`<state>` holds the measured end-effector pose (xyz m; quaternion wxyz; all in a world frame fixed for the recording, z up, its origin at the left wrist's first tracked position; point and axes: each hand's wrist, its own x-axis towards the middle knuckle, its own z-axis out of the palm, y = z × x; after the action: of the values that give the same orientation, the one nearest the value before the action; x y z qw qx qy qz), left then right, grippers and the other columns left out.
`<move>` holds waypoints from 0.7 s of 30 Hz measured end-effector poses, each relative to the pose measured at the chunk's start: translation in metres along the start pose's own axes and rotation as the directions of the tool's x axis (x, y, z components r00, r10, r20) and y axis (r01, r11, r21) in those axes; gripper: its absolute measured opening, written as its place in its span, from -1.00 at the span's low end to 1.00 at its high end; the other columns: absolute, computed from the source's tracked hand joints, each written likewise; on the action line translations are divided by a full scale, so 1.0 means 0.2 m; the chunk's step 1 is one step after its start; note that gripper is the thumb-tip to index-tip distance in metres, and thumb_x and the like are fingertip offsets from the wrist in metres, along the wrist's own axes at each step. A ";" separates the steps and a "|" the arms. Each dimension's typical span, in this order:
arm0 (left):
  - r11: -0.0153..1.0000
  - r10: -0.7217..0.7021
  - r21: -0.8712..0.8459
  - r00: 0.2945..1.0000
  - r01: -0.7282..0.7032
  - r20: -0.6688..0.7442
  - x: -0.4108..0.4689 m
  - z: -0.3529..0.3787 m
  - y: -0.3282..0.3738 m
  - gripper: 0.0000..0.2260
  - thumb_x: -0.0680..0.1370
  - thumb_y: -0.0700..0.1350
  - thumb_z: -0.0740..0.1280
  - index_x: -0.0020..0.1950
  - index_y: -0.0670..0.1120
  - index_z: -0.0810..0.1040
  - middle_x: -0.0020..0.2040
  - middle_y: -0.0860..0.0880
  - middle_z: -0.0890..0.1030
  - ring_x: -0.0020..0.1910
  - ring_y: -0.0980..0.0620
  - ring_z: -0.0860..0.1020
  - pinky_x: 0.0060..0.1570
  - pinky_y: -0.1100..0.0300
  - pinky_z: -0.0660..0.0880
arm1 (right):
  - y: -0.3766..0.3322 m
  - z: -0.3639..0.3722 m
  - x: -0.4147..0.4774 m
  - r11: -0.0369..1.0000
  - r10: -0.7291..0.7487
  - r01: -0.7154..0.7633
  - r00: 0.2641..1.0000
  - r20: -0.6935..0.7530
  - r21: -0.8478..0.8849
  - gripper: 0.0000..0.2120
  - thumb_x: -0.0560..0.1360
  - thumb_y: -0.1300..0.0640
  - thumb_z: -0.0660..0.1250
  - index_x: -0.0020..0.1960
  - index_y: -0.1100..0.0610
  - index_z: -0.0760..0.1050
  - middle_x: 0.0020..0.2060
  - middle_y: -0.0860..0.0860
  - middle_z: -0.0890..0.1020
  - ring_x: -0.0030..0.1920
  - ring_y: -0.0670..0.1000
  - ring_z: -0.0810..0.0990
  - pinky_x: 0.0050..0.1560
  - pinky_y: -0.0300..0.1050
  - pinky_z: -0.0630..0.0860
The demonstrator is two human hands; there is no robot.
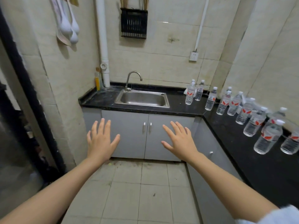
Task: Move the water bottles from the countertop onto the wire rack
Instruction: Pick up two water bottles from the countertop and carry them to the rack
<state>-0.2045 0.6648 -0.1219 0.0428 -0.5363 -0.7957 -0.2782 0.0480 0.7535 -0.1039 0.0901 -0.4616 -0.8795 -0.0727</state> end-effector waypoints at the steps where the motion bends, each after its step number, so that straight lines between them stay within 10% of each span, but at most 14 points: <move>1: 1.000 -0.001 -0.024 1.000 0.001 -0.012 0.10 0.02 -0.02 -0.44 0.54 0.07 0.16 0.48 -0.09 0.09 0.53 -0.09 0.06 0.50 -0.10 -0.05 0.41 -0.10 -0.05 | -0.01 0.01 0.09 1.000 -0.009 0.009 1.000 -0.007 -0.005 -0.40 0.53 -0.19 0.05 0.48 -0.03 -0.06 0.50 0.11 0.03 0.50 0.09 -0.06 0.44 0.12 -0.05; 21: 0.899 0.090 -0.436 0.955 0.044 0.282 1.07 0.92 0.27 -0.46 0.55 0.06 0.16 0.47 -0.06 0.09 0.54 -0.01 0.05 0.50 -0.02 -0.05 0.41 -0.10 0.02 | 0.52 0.43 0.75 0.876 0.456 -0.461 0.887 0.066 0.145 -0.41 0.52 -0.17 0.12 0.47 -0.04 0.02 0.51 0.05 0.04 0.50 0.03 -0.04 0.42 -0.02 -0.01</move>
<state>-0.2045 0.9471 -0.1764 -0.1943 -0.5771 -0.7037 -0.3660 0.0419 0.9498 -0.1492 0.1274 -0.6493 -0.7494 0.0268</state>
